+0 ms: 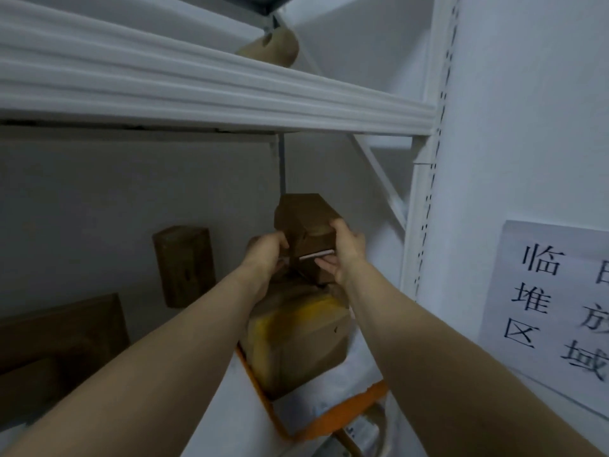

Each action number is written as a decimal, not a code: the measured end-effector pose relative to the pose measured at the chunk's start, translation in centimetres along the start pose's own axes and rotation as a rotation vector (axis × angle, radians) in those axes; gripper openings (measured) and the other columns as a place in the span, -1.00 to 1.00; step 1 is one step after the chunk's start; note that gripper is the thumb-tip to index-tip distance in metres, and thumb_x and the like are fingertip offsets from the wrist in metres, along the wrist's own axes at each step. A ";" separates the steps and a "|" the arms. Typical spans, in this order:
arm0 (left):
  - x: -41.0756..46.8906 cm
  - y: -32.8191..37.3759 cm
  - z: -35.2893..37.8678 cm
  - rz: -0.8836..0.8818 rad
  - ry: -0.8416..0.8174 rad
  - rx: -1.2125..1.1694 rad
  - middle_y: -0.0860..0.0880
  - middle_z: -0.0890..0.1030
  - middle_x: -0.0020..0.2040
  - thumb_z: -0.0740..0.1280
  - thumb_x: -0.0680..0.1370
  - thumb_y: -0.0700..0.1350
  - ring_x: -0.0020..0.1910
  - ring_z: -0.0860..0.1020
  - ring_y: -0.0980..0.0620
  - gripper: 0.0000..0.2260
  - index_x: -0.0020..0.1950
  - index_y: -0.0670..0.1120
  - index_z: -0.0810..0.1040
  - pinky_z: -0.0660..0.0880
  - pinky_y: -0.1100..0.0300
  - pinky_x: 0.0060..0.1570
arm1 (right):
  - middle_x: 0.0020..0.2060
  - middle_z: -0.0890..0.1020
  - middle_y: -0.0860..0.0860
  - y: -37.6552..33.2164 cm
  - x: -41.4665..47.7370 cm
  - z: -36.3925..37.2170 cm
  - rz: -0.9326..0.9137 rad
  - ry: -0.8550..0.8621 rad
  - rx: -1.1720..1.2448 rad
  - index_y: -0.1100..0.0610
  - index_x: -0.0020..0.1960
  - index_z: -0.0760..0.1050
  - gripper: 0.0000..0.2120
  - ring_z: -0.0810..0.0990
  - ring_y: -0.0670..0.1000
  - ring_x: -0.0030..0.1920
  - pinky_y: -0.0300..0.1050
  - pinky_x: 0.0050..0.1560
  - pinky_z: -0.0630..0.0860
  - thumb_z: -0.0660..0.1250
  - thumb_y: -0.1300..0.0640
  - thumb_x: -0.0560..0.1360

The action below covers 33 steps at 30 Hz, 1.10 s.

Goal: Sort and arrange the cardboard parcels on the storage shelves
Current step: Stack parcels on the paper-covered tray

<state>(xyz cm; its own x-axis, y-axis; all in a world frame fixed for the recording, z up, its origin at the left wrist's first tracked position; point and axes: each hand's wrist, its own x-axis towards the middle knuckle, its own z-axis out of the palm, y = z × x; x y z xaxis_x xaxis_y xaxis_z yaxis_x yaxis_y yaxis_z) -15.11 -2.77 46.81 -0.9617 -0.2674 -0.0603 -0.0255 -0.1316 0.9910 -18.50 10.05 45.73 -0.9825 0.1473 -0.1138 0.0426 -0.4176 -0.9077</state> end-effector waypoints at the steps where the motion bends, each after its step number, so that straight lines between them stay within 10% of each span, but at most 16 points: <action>1: 0.6 0.0 0.9 0.007 0.016 0.029 -0.08 0.50 -0.16 0.16 0.55 -0.28 -0.23 0.46 0.03 -0.85 -0.17 -0.13 0.47 0.40 0.23 -0.25 | 0.12 0.57 0.16 -0.5 0.9 -0.5 -0.020 0.034 0.002 0.07 0.34 0.31 -0.54 0.61 0.20 0.06 0.09 0.03 0.59 0.34 -0.01 0.51; 10: 6.4 -0.8 4.1 0.029 0.159 0.264 -0.03 0.47 -0.29 0.23 0.59 -0.21 -0.30 0.46 0.05 -0.76 -0.29 -0.09 0.42 0.48 0.19 -0.24 | 0.29 0.44 0.10 -4.0 8.8 -2.1 -0.026 0.091 -0.267 0.13 0.45 0.25 -0.53 0.62 0.28 0.01 0.07 -0.29 0.61 0.17 -0.04 0.61; 14: 7.8 -1.2 3.4 0.011 0.250 0.311 -0.12 0.51 -0.18 0.24 0.58 -0.20 -0.13 0.51 -0.08 -0.79 -0.26 -0.12 0.43 0.43 0.15 -0.12 | 0.27 0.49 0.16 -3.7 10.8 -1.4 -0.065 0.062 -0.511 0.24 0.39 0.33 -0.56 0.54 0.23 0.18 0.08 0.17 0.53 0.12 -0.02 0.63; 22: 7.9 -1.6 2.8 -0.010 0.323 0.318 -0.17 0.51 -0.12 0.24 0.58 -0.20 -0.09 0.49 -0.09 -0.79 -0.26 -0.10 0.42 0.39 0.14 -0.11 | 0.49 0.15 0.18 -2.2 10.1 0.0 -0.402 0.262 -0.958 0.11 0.48 0.24 -0.48 0.11 0.15 0.46 -0.01 0.40 0.03 0.06 -0.14 0.61; 29: 7.2 -1.6 -0.6 0.026 0.434 0.408 -0.11 0.45 -0.21 0.19 0.58 -0.25 -0.16 0.48 -0.08 -0.79 -0.26 -0.13 0.39 0.39 0.12 -0.18 | 0.34 0.41 0.05 0.0 7.2 4.5 -0.871 -0.097 -1.211 0.03 0.31 0.46 -0.69 0.25 0.10 0.38 -0.04 0.33 0.12 0.13 0.02 0.61; 33: 5.2 -1.3 -5.2 0.039 0.610 0.540 -0.22 0.52 0.05 0.20 0.59 -0.21 0.05 0.53 -0.16 -0.83 0.14 -0.22 0.46 0.48 0.09 0.03 | 0.12 0.57 0.05 2.9 5.7 7.6 -0.828 -0.353 -1.371 0.08 0.13 0.55 -0.72 0.46 0.11 0.21 -0.04 0.23 0.22 0.08 0.11 0.61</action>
<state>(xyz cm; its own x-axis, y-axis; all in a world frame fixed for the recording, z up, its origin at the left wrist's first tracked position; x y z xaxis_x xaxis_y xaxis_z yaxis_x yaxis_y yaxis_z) -18.62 -8.97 44.63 -0.6509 -0.7555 0.0749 -0.2734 0.3253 0.9052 -25.37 2.86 45.57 -0.8002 -0.3671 0.4742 -0.5545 0.7542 -0.3518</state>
